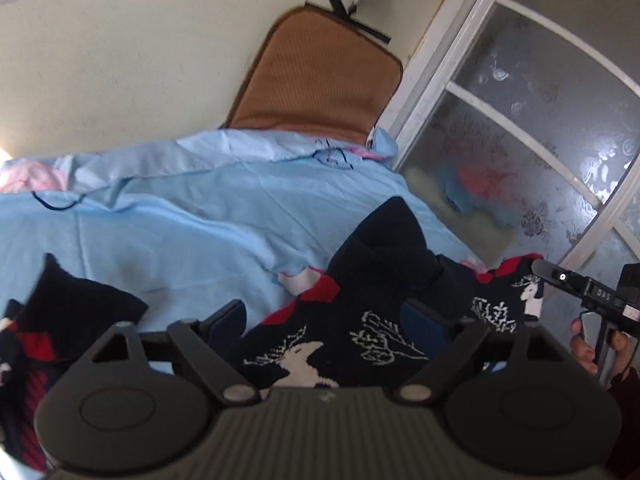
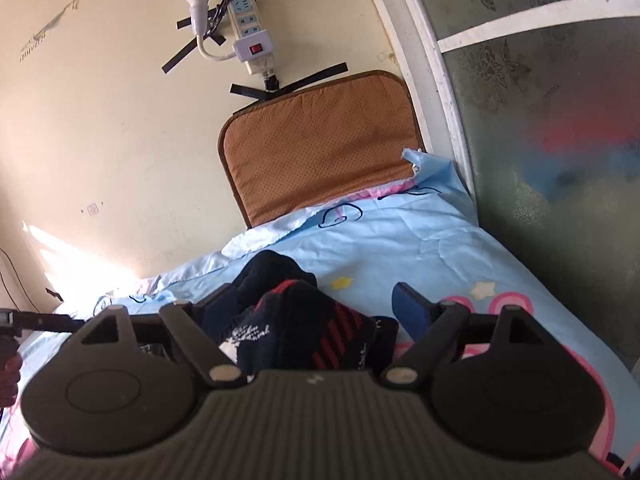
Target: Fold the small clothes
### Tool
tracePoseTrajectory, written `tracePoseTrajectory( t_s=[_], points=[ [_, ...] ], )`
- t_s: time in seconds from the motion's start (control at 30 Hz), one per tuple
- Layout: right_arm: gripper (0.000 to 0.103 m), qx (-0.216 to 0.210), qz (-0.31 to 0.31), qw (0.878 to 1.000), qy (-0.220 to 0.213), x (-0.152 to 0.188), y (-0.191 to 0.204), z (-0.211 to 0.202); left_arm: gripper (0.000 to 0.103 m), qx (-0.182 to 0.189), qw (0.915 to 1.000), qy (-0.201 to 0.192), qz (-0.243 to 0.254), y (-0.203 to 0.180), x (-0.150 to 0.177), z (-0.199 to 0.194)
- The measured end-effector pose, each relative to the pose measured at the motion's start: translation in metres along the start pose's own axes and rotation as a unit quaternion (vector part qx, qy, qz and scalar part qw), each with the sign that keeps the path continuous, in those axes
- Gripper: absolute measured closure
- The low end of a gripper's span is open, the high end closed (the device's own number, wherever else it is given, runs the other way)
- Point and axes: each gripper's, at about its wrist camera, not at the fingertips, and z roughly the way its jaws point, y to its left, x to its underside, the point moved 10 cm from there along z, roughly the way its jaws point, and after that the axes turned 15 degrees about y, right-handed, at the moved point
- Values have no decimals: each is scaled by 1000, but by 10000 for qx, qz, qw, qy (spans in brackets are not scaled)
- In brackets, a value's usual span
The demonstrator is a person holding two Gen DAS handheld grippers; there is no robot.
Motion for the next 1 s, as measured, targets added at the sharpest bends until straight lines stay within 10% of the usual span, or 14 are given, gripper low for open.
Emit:
tracePoseTrajectory(
  t_s=[0.07, 0.1, 0.13, 0.17, 0.2, 0.43, 0.77, 1.0],
  points=[
    [16, -103, 30, 9998, 171, 5, 2, 8, 16, 156, 9990, 376, -170, 4, 9, 28],
    [26, -189, 3, 9993, 317, 8, 4, 13, 44, 227, 9977, 556, -311, 6, 16, 37],
    [72, -160, -152, 9990, 401, 10, 8, 16, 59, 271, 9971, 603, -376, 5, 21, 38],
    [88, -96, -264, 9988, 411, 9, 11, 16, 66, 243, 9980, 468, -344, 6, 25, 30],
    [86, -78, -277, 9992, 267, 4, 14, 11, 86, 178, 9990, 292, -298, 4, 26, 18],
    [87, -476, -915, 9856, -1343, -68, 79, -65, 96, 79, 9902, -1385, 162, -35, 14, -109],
    [87, -878, -1833, 9397, -2751, -140, 186, -173, 97, -306, 9293, -3671, 271, -79, 27, -299],
    [88, -895, -2312, 8948, -3713, -166, 246, -245, 97, -956, 8642, -4905, 589, -137, 47, -422]
  ],
)
